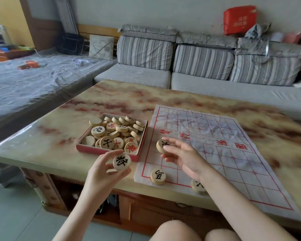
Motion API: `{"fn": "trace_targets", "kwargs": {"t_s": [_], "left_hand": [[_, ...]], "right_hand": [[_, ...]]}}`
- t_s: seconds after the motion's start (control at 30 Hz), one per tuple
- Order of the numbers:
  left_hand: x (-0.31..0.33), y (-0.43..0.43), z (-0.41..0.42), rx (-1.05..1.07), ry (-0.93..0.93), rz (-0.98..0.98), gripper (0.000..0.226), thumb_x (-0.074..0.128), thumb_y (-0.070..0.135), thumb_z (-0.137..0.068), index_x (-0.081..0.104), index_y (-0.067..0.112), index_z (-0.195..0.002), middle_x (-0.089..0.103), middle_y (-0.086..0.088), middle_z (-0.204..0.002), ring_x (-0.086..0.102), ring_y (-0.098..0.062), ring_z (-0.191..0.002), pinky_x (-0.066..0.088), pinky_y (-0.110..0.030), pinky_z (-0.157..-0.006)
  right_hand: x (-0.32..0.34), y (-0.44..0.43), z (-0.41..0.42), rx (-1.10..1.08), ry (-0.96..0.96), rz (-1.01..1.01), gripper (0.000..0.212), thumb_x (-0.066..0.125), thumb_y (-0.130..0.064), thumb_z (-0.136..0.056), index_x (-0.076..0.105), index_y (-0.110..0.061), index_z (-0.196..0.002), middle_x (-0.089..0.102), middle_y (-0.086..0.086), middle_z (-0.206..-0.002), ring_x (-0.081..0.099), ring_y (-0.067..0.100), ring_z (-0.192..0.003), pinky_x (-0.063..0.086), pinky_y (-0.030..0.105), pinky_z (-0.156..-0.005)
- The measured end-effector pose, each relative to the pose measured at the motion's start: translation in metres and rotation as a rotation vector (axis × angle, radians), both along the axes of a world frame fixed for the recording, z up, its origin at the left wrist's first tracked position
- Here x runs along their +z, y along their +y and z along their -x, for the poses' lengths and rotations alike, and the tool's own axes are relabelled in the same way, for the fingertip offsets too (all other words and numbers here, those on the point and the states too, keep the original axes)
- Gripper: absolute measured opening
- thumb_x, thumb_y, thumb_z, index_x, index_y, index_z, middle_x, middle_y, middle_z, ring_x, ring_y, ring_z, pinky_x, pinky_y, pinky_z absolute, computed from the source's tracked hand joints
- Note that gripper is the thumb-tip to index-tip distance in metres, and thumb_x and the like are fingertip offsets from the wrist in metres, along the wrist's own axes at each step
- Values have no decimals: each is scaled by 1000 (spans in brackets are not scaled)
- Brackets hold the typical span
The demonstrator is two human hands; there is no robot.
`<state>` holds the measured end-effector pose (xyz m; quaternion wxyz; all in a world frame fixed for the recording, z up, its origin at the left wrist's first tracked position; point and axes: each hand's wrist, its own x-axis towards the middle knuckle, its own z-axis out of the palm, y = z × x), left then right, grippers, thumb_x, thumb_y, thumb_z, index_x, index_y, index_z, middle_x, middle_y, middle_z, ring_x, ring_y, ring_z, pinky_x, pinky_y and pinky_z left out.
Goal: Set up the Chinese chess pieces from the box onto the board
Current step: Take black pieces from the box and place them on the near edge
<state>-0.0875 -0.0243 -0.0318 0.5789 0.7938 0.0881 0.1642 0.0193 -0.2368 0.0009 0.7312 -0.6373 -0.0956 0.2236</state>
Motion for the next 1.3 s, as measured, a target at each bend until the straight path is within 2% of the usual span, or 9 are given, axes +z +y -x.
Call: {"fn": "trace_targets", "kwargs": {"t_s": [0.17, 0.37, 0.53, 0.7, 0.77, 0.97, 1.1, 1.2, 1.3], "left_hand": [[4, -39, -6, -106, -11, -43, 52, 80, 18, -66, 59, 35, -110, 64, 2, -107, 66, -8, -88, 52, -11, -69], [8, -111, -18, -251, -45, -127, 53, 79, 22, -66, 58, 30, -114, 61, 11, -109, 61, -5, -92, 53, -22, -77], [1, -174, -31, -345, -64, -252, 51, 77, 29, -68, 53, 33, -114, 60, 17, -104, 53, 3, -91, 43, -8, -74], [-5, -218, -41, -394, -108, -454, 49, 75, 30, -69, 57, 26, -114, 58, 10, -108, 47, -10, -104, 36, -17, -85], [-5, -224, -44, -345, -129, -574, 50, 73, 35, -71, 56, 27, -117, 59, 10, -113, 42, -12, -111, 30, -22, -90], [-23, -220, -50, -260, -178, -847, 48, 58, 57, -72, 61, 30, -112, 63, 11, -110, 38, -13, -116, 17, -28, -90], [-34, -220, -54, -311, -132, -887, 77, 25, 70, -59, 58, 32, -117, 57, 14, -123, 35, -14, -124, 13, -29, -90], [-41, -219, -59, -294, -169, -855, 69, 39, 68, -61, 60, 30, -116, 57, 9, -125, 25, -13, -123, 19, -37, -94], [-37, -222, -60, -295, -138, -823, 69, 51, 65, -65, 54, 30, -123, 51, 9, -132, 17, -10, -123, 20, -38, -98]], "right_hand": [[-6, -63, 22, -105, -102, 291, 49, 72, -1, -74, 59, -20, -118, 64, 5, -113, 63, 18, -98, 52, 24, -76], [0, -133, 42, -245, -220, 467, 49, 74, -8, -75, 59, -27, -118, 64, 0, -108, 62, 16, -86, 52, 22, -65], [-7, -195, 53, -368, -247, 534, 48, 76, -10, -74, 60, -28, -116, 63, 2, -111, 56, 13, -74, 50, 27, -68], [-12, -236, 66, -446, -234, 530, 47, 73, -5, -76, 58, -24, -117, 62, 5, -113, 58, 15, -80, 50, 15, -61], [-16, -247, 70, -461, -247, 545, 46, 74, -6, -75, 59, -28, -113, 64, 4, -111, 59, 14, -83, 50, 18, -68], [-22, -269, 75, -502, -251, 583, 47, 76, -11, -74, 60, -26, -115, 65, -2, -108, 60, 16, -92, 47, 26, -84], [-33, -281, 74, -517, -250, 607, 47, 76, -13, -73, 60, -26, -116, 64, -5, -110, 59, 16, -103, 47, 25, -86], [-40, -293, 75, -541, -263, 661, 47, 75, -12, -74, 59, -25, -116, 62, -6, -109, 57, 13, -105, 43, 16, -78], [-49, -310, 75, -575, -279, 784, 47, 77, -16, -73, 57, -29, -114, 58, -3, -112, 52, 15, -109, 42, 24, -84]]}}
